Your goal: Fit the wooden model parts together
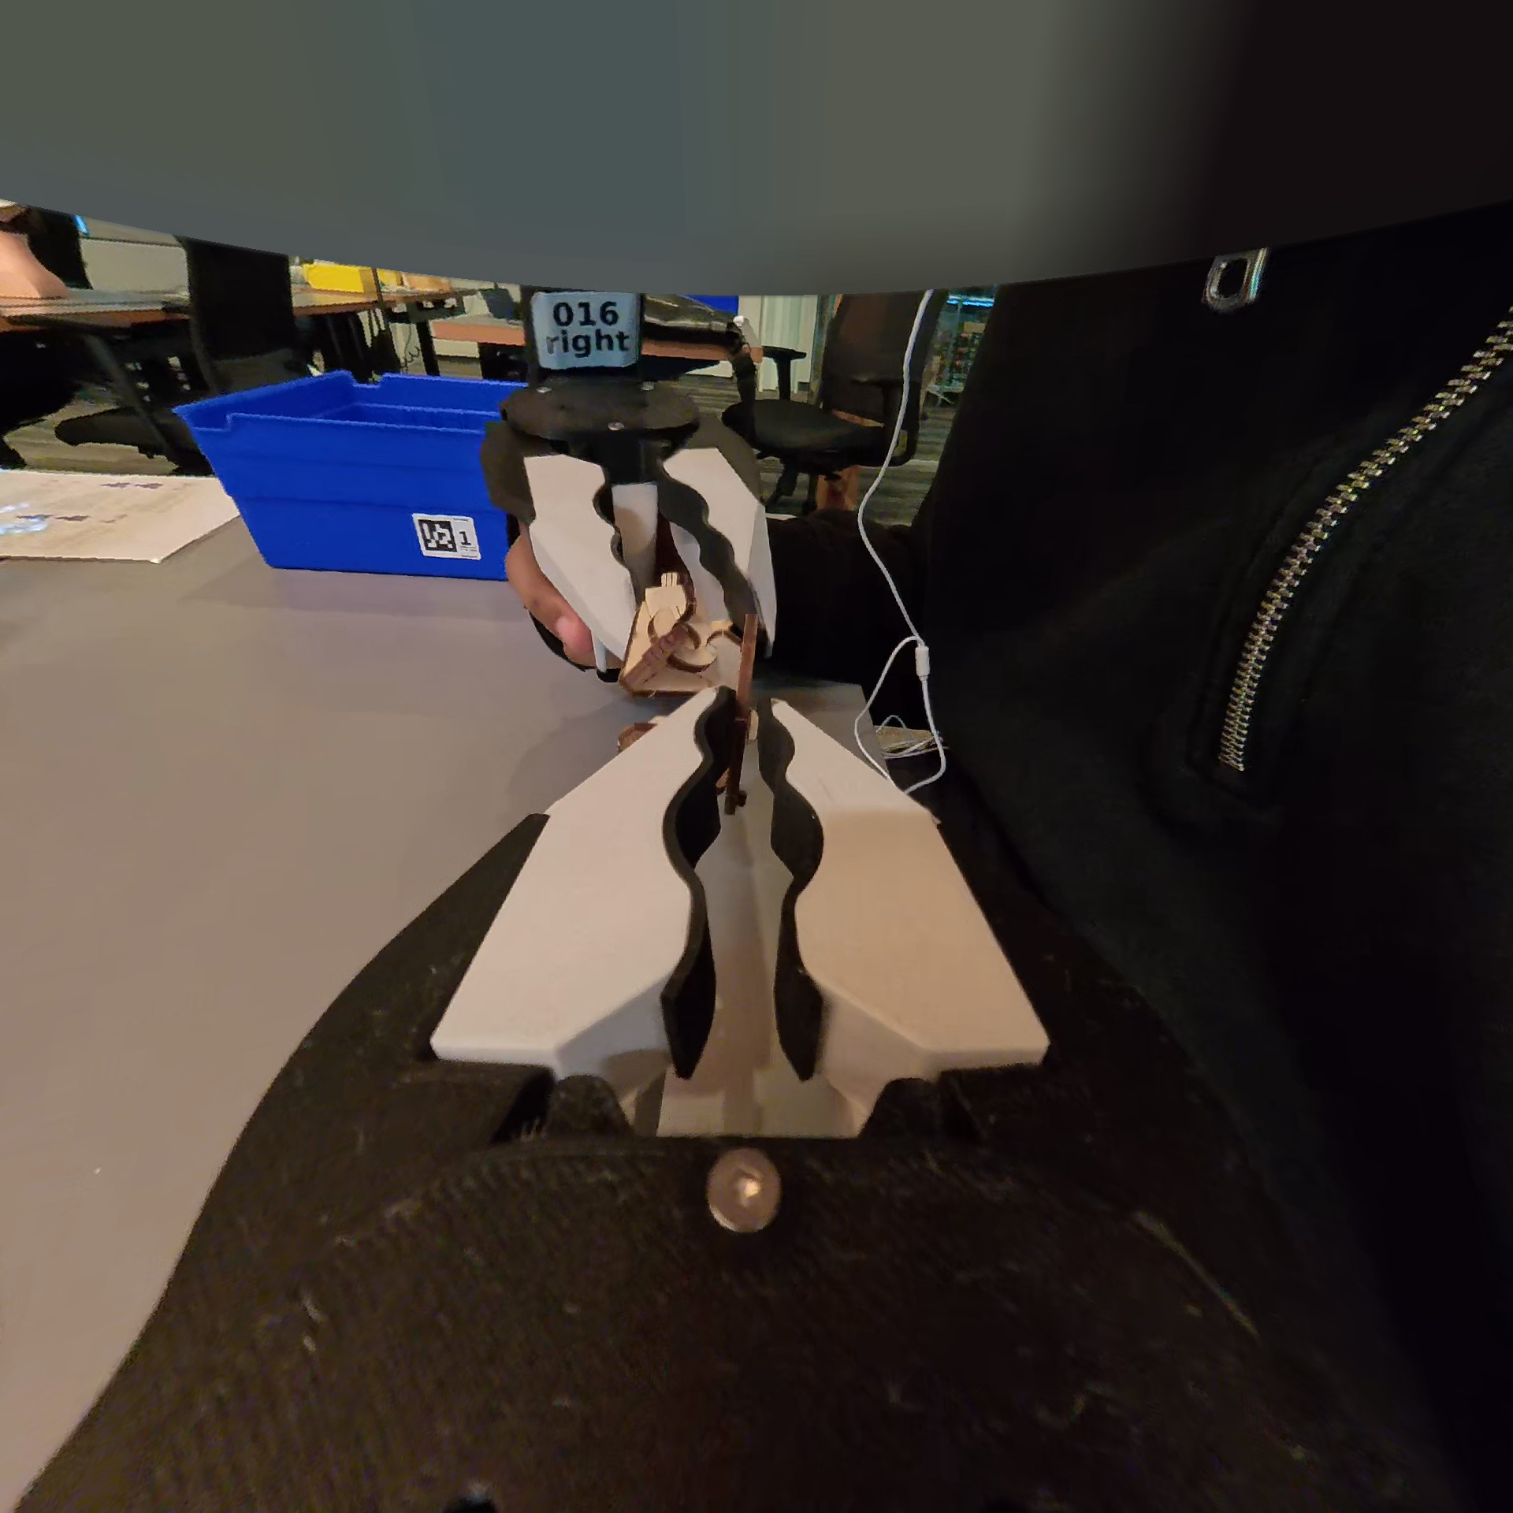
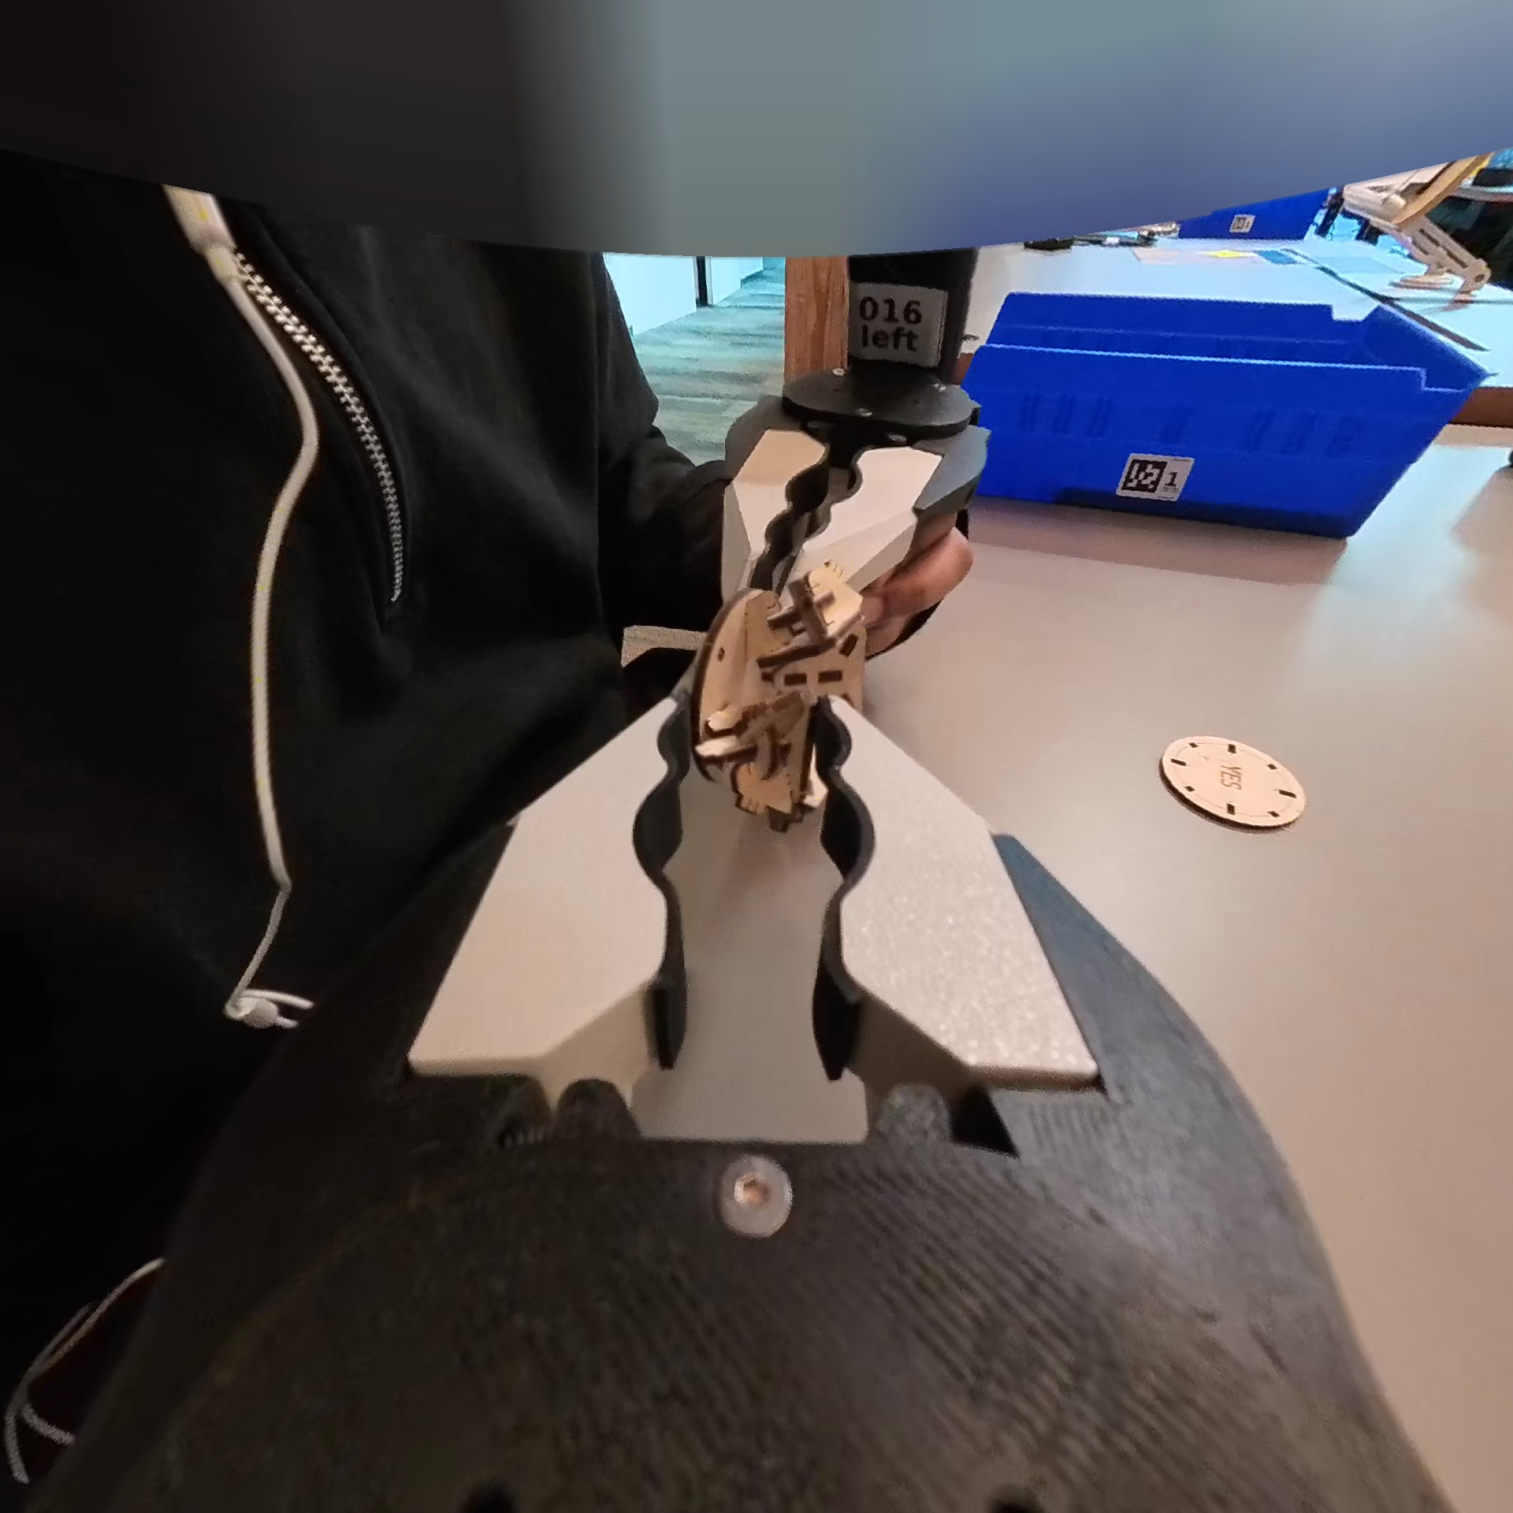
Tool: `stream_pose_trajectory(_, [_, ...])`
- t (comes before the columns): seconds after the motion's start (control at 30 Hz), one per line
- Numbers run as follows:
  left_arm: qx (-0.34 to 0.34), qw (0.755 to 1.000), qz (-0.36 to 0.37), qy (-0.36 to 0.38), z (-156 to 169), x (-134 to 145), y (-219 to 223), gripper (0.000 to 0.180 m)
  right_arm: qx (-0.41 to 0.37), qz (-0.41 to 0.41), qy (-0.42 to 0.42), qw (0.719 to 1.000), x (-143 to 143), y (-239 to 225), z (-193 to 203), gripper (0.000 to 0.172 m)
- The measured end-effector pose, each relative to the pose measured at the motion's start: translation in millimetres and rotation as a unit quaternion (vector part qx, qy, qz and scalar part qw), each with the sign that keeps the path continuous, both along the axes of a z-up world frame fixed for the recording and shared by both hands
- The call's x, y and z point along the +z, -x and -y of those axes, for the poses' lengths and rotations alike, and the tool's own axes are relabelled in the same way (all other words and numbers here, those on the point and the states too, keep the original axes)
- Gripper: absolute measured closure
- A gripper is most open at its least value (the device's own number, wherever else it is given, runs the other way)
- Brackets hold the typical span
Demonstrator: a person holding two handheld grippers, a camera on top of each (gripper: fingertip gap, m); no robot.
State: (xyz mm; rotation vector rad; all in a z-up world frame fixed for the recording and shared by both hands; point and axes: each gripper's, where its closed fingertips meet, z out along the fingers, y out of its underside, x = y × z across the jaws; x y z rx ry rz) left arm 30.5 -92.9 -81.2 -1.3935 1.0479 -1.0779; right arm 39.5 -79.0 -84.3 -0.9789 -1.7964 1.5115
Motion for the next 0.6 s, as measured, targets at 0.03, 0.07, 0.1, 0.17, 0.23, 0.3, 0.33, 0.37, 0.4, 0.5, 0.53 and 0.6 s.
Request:
stream_pose_trajectory(0.03, [0.001,1.000,0.001,0.002,-0.4,0.3,0.3,0.179,-0.002,0.005,-0.004,1.000,-1.8,0.5,-0.4,0.143])
stream_pose_trajectory(0.07, [0.003,1.000,0.002,0.003,-1.3,0.4,0.7,0.179,-0.005,0.007,-0.008,1.000,-2.4,0.9,-1.0,0.144])
stream_pose_trajectory(0.1, [0.005,1.000,0.003,0.005,-2.0,0.5,1.0,0.179,-0.007,0.006,-0.010,1.000,-1.8,1.0,-1.5,0.144])
stream_pose_trajectory(0.17, [0.007,1.000,0.004,0.007,-3.2,0.4,1.2,0.179,-0.011,0.003,-0.017,1.000,-1.2,1.1,-2.0,0.145])
stream_pose_trajectory(0.23, [0.009,1.000,0.004,0.009,-4.0,0.1,1.6,0.179,-0.015,0.004,-0.027,1.000,-2.6,1.5,-2.4,0.145])
stream_pose_trajectory(0.3, [0.008,1.000,0.003,0.010,-3.8,-0.4,1.4,0.179,-0.014,0.006,-0.029,0.999,-3.6,1.3,-2.0,0.145])
stream_pose_trajectory(0.33, [0.008,1.000,0.001,0.009,-3.7,-0.8,1.1,0.179,-0.013,0.007,-0.028,0.999,-3.7,0.9,-1.9,0.145])
stream_pose_trajectory(0.37, [0.010,1.000,-0.001,0.007,-3.7,-1.3,0.9,0.179,-0.013,0.008,-0.028,1.000,-3.7,0.8,-1.9,0.145])
stream_pose_trajectory(0.4, [0.010,1.000,-0.001,0.006,-3.7,-1.1,0.9,0.179,-0.013,0.007,-0.026,1.000,-3.2,0.7,-1.8,0.145])
stream_pose_trajectory(0.5, [0.005,1.000,0.000,0.004,-1.8,-0.8,0.2,0.179,-0.008,0.010,-0.023,1.000,-3.0,0.0,0.0,0.145])
stream_pose_trajectory(0.53, [0.002,1.000,0.000,0.002,-0.7,-0.7,-0.4,0.179,-0.005,0.012,-0.021,1.000,-3.1,-0.3,0.9,0.145])
stream_pose_trajectory(0.6, [0.001,1.000,0.000,0.000,0.2,-0.5,-0.7,0.179,-0.003,0.016,-0.016,1.000,-3.3,-0.6,1.7,0.146])
